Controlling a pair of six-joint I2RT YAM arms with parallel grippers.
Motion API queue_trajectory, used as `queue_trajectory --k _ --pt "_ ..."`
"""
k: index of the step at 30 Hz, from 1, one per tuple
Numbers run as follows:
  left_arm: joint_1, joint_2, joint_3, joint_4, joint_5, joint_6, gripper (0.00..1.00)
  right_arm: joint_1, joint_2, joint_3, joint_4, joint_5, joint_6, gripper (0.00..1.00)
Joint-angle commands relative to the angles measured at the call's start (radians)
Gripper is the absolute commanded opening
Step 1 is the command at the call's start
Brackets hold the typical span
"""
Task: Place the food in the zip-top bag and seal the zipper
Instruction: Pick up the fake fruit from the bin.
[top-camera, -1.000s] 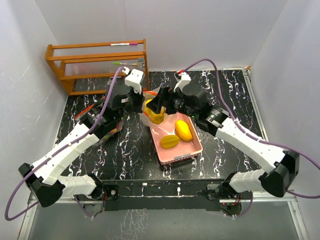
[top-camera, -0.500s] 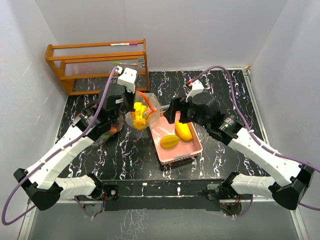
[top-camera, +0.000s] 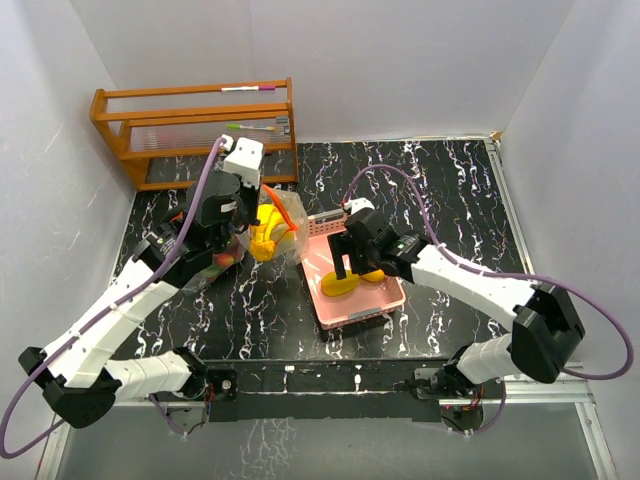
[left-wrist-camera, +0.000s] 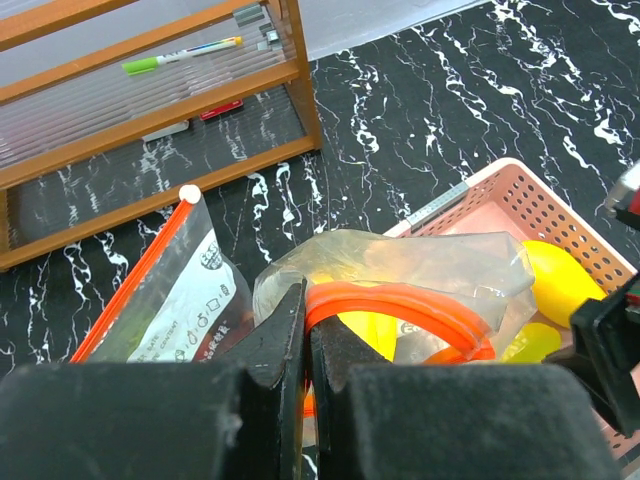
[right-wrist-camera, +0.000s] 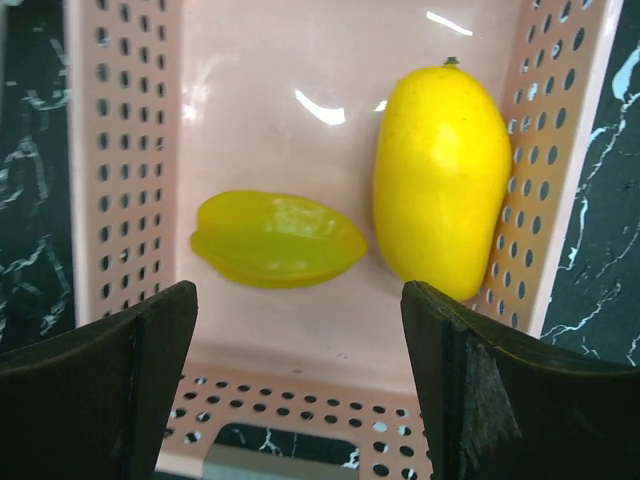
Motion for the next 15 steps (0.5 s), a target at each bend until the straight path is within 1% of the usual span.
queue_trajectory --k 1,8,15 --pt "0.005 -0.063 0.015 0.004 -0.042 0.018 0.00 0.002 0.043 0.016 0.021 0.144 0.014 0.86" --pt "0.005 -0.074 -0.023 0.006 -0.058 0.024 0.00 0.002 0.142 0.036 0.003 0.303 0.074 0.87" --pt "0.005 -0.073 -0.042 0.024 -0.043 0.024 0.00 0.002 0.237 0.038 0.051 0.338 0.097 0.88"
